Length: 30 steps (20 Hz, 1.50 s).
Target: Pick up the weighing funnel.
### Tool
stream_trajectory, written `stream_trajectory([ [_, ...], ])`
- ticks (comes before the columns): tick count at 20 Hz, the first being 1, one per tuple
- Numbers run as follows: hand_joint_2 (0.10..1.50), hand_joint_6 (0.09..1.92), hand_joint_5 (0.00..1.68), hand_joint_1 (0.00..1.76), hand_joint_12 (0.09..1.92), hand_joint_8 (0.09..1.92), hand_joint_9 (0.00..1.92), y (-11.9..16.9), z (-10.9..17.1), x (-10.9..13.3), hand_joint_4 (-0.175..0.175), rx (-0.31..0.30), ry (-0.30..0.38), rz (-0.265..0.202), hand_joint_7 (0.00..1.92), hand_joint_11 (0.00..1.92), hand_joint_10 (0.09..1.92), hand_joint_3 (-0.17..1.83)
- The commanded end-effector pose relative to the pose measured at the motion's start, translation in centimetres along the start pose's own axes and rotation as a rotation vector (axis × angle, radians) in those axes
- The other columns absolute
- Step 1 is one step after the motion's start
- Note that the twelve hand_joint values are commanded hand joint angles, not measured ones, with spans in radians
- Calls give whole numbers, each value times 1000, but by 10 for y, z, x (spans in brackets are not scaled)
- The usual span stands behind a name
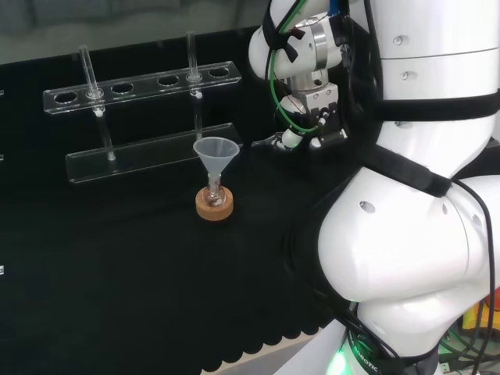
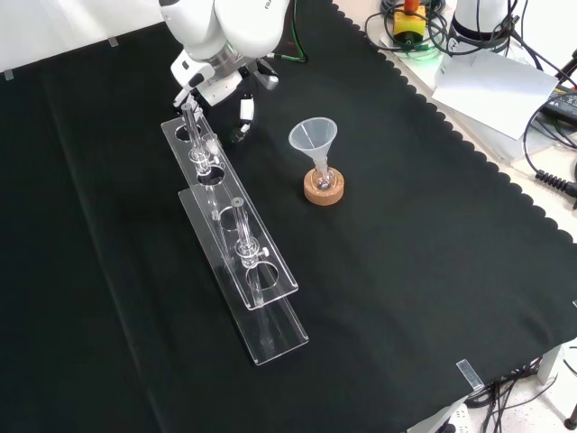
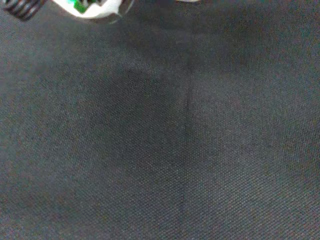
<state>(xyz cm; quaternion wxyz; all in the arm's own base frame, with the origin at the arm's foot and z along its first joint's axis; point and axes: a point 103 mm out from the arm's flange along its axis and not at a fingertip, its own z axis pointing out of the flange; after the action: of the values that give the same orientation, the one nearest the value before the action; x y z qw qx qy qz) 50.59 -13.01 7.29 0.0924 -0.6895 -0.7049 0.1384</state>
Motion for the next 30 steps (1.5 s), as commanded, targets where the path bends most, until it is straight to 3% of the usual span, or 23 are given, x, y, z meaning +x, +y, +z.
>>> stream_trajectory([
  [1,653,161,653,862,1355,717,654,7,8,-8,-49,7,-5,-3,461,262,596,619],
  [8,645,251,636,863,1355,725,649,7,8,4,-47,7,-21,4,456,259,606,638],
  [12,646,275,648,864,1356,725,649,7,8,3,-45,3,-24,8,456,258,606,639],
  [19,648,480,624,865,1356,725,649,11,12,-10,-40,12,-11,1,456,257,605,639],
  [30,650,663,588,868,1362,730,644,14,11,-4,-36,11,-18,-11,452,248,609,643],
])
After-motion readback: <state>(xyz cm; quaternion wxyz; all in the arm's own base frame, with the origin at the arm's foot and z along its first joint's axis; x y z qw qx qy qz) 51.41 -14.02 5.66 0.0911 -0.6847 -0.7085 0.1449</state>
